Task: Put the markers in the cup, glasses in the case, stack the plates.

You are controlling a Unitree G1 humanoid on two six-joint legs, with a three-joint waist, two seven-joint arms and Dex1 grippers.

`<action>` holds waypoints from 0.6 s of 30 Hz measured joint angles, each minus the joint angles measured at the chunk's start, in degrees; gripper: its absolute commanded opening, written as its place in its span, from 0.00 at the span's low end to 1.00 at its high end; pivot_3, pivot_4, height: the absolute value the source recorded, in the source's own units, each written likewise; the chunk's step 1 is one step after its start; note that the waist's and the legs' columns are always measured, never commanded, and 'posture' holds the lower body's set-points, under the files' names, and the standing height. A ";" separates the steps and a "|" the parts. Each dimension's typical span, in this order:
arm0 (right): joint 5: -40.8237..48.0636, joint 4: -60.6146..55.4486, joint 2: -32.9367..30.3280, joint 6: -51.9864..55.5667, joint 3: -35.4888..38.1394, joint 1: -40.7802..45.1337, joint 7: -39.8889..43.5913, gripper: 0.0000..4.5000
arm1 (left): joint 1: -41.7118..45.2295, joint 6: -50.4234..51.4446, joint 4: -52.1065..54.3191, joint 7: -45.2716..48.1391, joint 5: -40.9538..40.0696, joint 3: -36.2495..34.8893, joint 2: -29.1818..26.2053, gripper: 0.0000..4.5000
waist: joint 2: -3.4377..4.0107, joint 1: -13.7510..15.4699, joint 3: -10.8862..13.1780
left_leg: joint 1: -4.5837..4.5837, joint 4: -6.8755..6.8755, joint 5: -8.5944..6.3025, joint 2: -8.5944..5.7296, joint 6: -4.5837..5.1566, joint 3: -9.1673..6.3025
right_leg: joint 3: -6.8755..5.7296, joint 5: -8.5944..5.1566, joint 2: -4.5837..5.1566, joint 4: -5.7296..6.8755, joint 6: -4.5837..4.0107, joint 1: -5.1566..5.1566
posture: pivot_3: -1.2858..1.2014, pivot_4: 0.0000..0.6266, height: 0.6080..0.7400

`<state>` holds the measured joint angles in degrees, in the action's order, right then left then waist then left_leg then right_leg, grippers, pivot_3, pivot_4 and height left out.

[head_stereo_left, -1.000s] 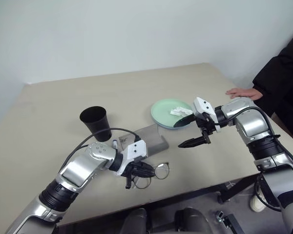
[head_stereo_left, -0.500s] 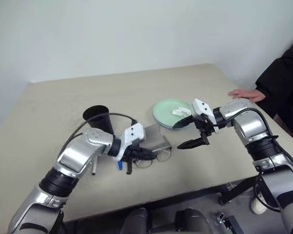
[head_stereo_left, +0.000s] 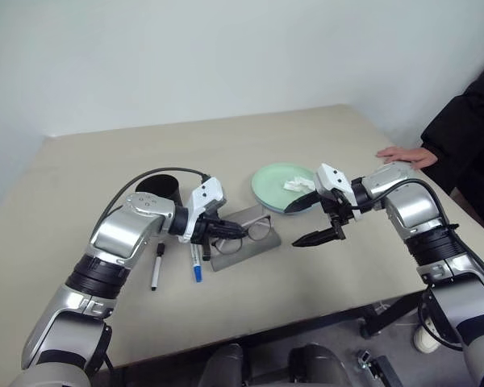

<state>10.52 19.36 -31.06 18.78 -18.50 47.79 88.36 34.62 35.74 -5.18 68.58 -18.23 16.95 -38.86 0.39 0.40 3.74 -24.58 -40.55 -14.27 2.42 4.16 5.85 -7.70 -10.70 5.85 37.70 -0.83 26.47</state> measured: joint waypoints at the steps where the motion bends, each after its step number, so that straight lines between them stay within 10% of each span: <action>1: 0.00 -0.01 0.01 0.00 0.00 0.00 0.00 1.00 | 0.06 -0.97 -0.60 0.21 0.53 0.05 0.49 0.00 | -0.01 0.03 0.00 | -0.01 0.00 0.00 0.00 0.01 -0.01 | -0.01 0.00 0.01 -0.01 0.00 -0.01 | 0.52 0.00 0.70; 18: 0.01 -0.58 0.00 0.12 -0.03 -0.76 -0.02 1.00 | 2.26 -5.37 -6.93 2.37 3.81 0.11 2.69 0.00 | 0.00 0.05 -0.02 | 0.03 -0.06 0.00 0.00 0.01 -0.04 | -0.03 0.00 0.03 0.02 0.00 -0.05 | 0.52 0.00 0.70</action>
<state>10.53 18.78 -31.06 18.90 -18.53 47.03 88.34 36.88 30.36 -12.11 70.95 -14.42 17.06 -36.17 0.39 0.45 3.72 -24.55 -40.60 -14.27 2.42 4.17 5.81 -7.72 -10.70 5.88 37.72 -0.83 26.42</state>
